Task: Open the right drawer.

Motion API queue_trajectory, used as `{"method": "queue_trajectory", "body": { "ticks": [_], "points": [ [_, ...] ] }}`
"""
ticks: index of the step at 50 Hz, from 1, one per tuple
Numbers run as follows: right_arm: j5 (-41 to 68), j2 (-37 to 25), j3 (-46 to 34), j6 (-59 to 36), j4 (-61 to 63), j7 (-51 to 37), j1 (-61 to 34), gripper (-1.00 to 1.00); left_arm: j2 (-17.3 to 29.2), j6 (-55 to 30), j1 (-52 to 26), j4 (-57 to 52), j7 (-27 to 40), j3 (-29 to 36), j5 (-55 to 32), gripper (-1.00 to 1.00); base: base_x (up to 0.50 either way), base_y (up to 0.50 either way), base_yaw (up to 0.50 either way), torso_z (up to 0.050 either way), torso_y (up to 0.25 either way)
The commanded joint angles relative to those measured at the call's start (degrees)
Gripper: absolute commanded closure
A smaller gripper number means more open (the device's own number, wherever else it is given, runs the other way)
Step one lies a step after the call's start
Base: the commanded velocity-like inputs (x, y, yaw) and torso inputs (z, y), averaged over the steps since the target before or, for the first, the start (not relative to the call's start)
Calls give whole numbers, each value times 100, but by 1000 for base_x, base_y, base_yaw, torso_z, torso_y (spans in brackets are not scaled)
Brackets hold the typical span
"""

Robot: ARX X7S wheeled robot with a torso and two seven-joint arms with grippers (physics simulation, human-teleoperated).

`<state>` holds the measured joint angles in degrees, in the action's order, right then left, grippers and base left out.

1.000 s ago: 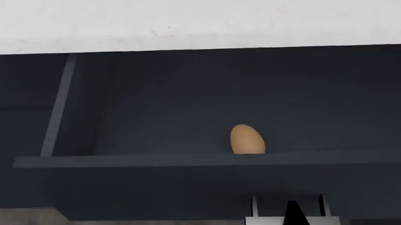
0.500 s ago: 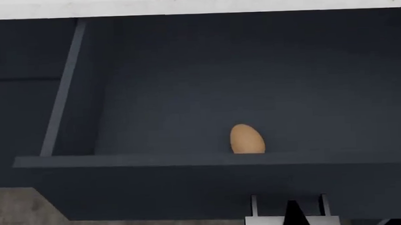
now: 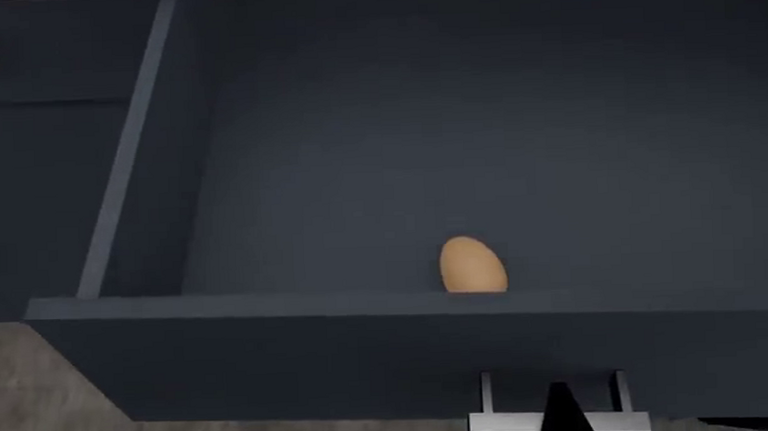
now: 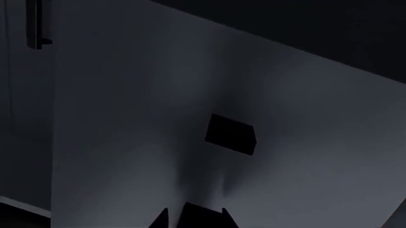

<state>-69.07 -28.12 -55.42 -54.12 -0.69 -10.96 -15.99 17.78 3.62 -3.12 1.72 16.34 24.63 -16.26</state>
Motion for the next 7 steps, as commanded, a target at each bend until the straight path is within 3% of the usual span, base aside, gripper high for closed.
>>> {"method": "queue_trajectory", "body": {
  "ticks": [1, 7],
  "points": [
    [-665, -9, -133, -28, 161, -235, 22, 100, 17, -23, 1, -39, 25, 14, -16, -100, -238, 0, 0, 0, 0],
    [-665, -10, -134, -20, 168, -239, 33, 100, 15, 34, -3, 14, 17, 19, -12, -100, -239, 0, 0, 2, 2]
  ]
}}
